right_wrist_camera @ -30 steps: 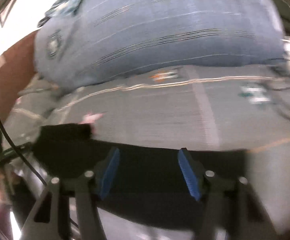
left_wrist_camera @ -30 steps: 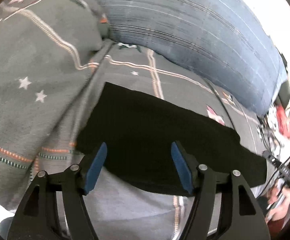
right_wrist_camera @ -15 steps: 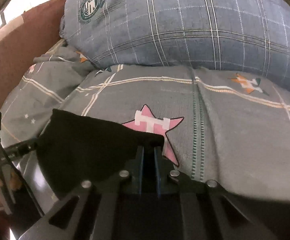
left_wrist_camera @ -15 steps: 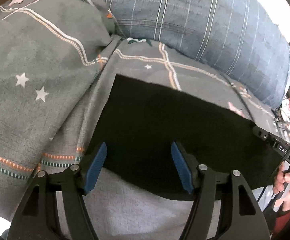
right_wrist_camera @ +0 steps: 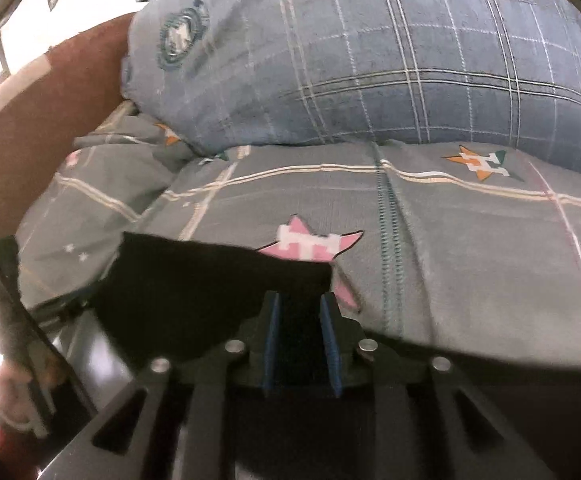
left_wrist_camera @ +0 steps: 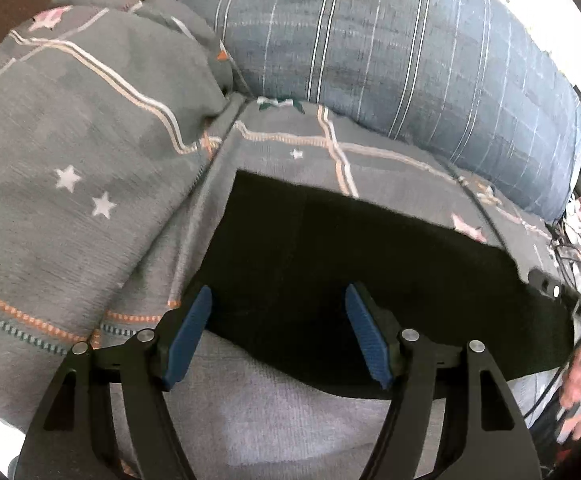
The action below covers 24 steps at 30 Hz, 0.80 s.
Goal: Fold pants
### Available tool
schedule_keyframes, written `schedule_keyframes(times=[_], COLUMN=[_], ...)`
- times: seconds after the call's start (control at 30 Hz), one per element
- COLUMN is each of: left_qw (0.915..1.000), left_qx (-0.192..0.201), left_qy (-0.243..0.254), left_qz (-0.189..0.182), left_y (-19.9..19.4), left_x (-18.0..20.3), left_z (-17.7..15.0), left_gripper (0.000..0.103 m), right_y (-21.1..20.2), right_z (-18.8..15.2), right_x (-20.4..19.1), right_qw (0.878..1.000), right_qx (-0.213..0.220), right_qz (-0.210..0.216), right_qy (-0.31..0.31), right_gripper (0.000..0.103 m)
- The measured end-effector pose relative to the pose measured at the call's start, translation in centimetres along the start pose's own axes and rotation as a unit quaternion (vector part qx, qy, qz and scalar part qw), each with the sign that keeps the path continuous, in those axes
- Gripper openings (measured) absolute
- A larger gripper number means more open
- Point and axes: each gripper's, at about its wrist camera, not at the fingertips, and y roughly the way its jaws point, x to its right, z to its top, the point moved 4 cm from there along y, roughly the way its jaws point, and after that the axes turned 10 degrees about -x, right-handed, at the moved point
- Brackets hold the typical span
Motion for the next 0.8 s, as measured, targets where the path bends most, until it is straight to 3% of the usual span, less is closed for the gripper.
schedule_keyframes(times=[0.1,0.2,0.33,0.43,0.6,0.73,0.8], left_qw=[0.9986,0.9973,0.9992,0.9989,0.9983,0.9979,0.9976], left_qx=[0.028,0.019,-0.012,-0.022,-0.014,0.006,0.014], left_qy=[-0.016,-0.013,0.015,0.039,0.049,0.06,0.064], left_qz=[-0.041,-0.069,-0.034,0.012,0.027,0.025,0.023], left_y=[-1.2,-0.8,1.0,1.8,1.6,0.9,0.6], left_x=[0.0,0.5,1.5,2.0,2.2,2.6,2.8], left_z=[0.0,-0.3,-0.9,-1.6,-1.9,-1.8,-1.8], left_gripper=[0.069,0.069,0.069,0.069,0.071,0.071,0.071], right_y=[-0.4,0.1,2.0,3.3,2.2,0.7,0.1], right_z=[-1.4,-2.5,-4.0,-5.1,-5.8,-5.7,-5.8], right_x=[-2.0,-3.9,-5.4,-5.3,-4.8,-4.1,-3.7], right_qw=[1.0,0.999,0.997,0.997,0.997,0.998,0.999], right_qx=[-0.001,-0.011,-0.035,-0.05,-0.047,-0.029,-0.023], right_qz=[0.022,0.038,0.043,0.018,0.014,0.02,0.03], right_qy=[-0.018,-0.036,-0.05,-0.056,-0.061,-0.047,-0.036], right_gripper=[0.023,0.024,0.026,0.025,0.026,0.049,0.049])
